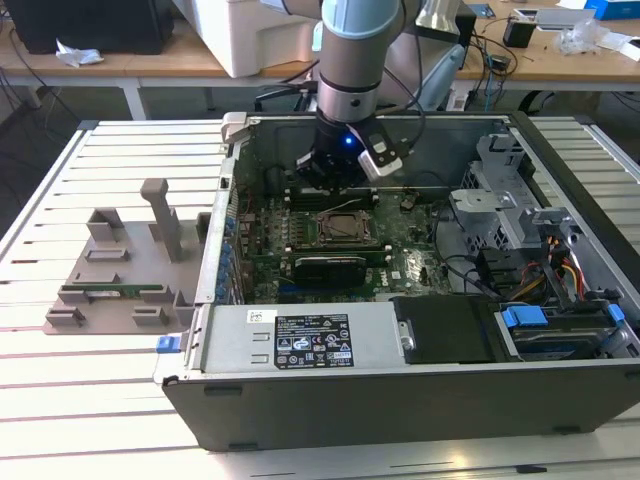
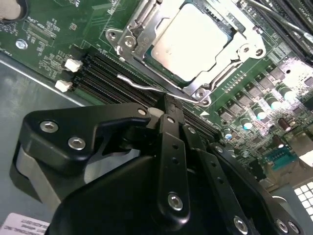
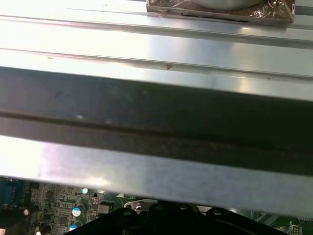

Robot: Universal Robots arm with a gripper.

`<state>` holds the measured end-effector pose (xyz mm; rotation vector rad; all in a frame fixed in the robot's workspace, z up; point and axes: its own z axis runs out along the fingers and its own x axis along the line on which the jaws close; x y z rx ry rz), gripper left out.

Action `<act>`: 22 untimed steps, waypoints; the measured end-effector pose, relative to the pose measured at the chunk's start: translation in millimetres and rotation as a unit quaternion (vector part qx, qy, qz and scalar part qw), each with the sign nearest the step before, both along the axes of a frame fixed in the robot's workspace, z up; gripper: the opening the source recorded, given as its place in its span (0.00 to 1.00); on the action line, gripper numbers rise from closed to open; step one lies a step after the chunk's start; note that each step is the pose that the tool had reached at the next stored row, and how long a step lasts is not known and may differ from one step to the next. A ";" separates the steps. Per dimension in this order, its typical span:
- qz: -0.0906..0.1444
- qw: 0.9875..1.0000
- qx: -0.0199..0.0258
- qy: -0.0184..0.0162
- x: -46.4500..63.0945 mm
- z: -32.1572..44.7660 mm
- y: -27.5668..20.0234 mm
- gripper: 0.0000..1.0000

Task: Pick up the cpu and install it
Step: 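Install the first cpu locking lever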

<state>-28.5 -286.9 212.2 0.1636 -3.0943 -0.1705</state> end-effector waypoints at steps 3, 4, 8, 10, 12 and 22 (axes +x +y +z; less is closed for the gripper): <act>0.000 1.000 0.003 0.001 6.3 0.0 0.0 0.11; 0.000 1.000 0.004 0.002 9.1 0.1 -0.1 0.11; 0.000 1.000 0.013 0.005 17.0 0.1 -0.1 0.11; 0.000 1.000 0.013 0.005 17.1 10.2 0.7 0.11; 0.000 1.000 0.013 0.005 10.0 16.4 2.0 0.11; 0.000 1.000 0.013 0.005 2.3 11.4 -4.2 0.11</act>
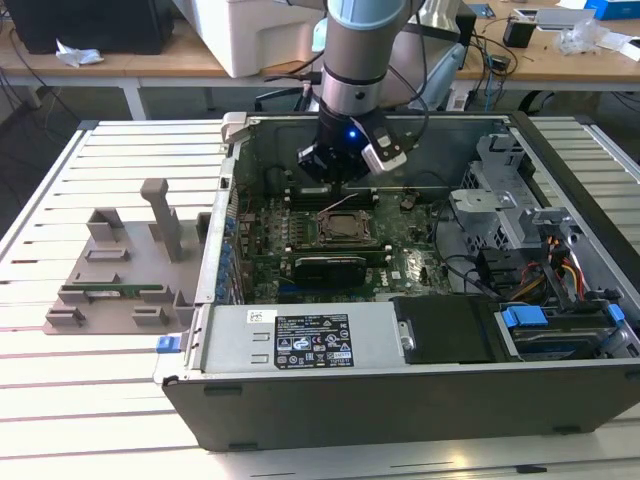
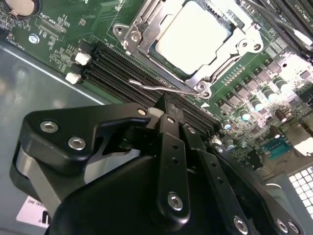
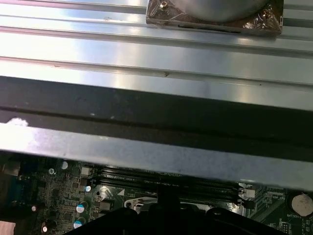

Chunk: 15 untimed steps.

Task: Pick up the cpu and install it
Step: 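Install the first cpu locking lever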

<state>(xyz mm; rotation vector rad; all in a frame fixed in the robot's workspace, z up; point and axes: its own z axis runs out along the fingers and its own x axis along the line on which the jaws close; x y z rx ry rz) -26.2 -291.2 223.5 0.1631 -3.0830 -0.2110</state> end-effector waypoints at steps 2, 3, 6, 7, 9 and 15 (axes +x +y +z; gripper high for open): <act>0.000 1.000 0.000 0.000 0.0 -1.2 -0.8 0.11; 0.000 1.000 0.000 0.000 0.0 -1.8 -1.0 0.11; 0.000 1.000 0.000 0.000 0.8 -3.7 -1.4 0.11; 0.000 1.000 0.000 0.001 2.6 -5.0 -1.4 0.11; 0.000 1.000 0.000 0.001 6.1 -6.7 -1.4 0.11; 0.000 1.000 0.000 0.003 17.8 -12.9 -1.7 0.11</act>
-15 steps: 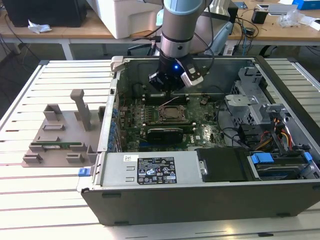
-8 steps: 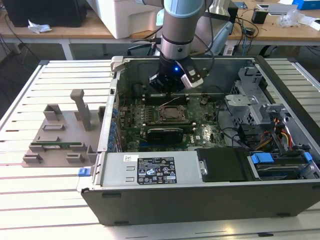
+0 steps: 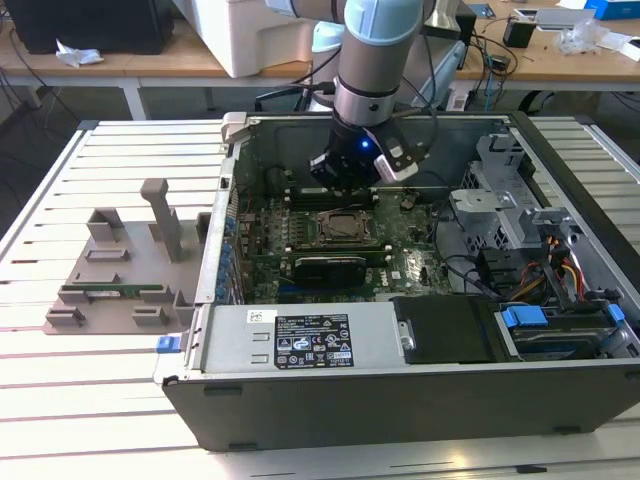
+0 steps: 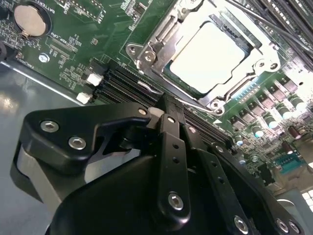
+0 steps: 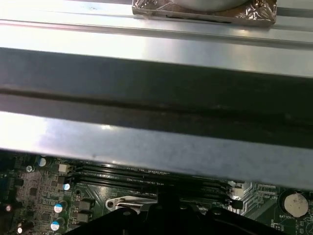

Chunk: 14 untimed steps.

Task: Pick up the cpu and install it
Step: 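Install the first cpu locking lever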

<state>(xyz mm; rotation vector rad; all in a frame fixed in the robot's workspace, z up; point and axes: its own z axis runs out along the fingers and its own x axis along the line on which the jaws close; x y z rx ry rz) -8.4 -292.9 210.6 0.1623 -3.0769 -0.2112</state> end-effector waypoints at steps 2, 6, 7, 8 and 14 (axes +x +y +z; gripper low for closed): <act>0.000 1.000 0.000 0.000 2.3 -1.2 -0.3 0.11; 0.000 1.000 0.000 0.001 8.2 -3.5 -2.0 0.11; 0.000 1.000 0.000 0.001 9.0 -4.1 -2.5 0.11; 0.000 1.000 0.000 0.001 9.6 -4.5 -2.8 0.11; 0.000 1.000 -0.003 0.001 10.6 -5.5 -4.0 0.11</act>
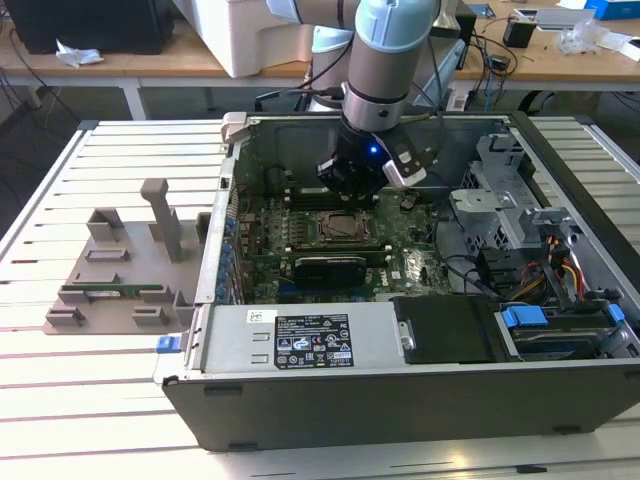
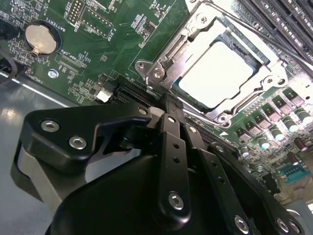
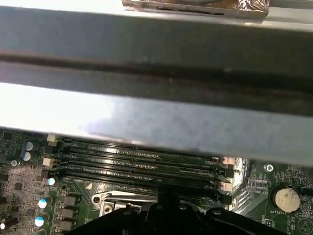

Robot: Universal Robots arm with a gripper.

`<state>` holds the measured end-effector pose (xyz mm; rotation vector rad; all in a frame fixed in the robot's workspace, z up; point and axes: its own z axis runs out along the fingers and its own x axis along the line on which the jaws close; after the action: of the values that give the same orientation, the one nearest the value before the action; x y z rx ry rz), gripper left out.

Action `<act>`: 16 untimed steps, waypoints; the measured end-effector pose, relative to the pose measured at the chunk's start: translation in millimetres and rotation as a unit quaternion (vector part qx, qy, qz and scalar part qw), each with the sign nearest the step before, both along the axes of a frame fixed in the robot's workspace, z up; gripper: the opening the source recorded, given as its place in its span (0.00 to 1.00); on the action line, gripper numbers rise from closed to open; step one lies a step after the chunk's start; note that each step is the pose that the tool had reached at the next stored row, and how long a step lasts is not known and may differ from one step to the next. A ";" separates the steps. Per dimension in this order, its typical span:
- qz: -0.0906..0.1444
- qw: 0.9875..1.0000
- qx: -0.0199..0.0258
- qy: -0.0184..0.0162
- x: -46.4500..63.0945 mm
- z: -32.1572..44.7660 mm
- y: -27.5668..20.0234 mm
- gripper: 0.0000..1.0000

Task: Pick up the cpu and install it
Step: 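Install the first cpu locking lever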

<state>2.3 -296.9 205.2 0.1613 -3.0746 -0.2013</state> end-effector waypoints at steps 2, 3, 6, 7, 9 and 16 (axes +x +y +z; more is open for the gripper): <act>0.000 1.000 -0.006 0.000 0.5 -0.8 0.0 0.11; 0.000 1.000 -0.008 0.000 1.3 -1.8 -0.1 0.11; 0.000 1.000 -0.010 0.000 4.1 -4.9 0.3 0.11; 0.000 1.000 -0.010 0.000 4.2 -5.1 0.4 0.11; 0.000 1.000 -0.009 0.000 4.3 -5.2 0.4 0.11; 0.000 1.000 -0.005 -0.001 4.3 -1.2 0.6 0.11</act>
<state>6.6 -296.3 203.9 0.1613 -3.0767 -0.1868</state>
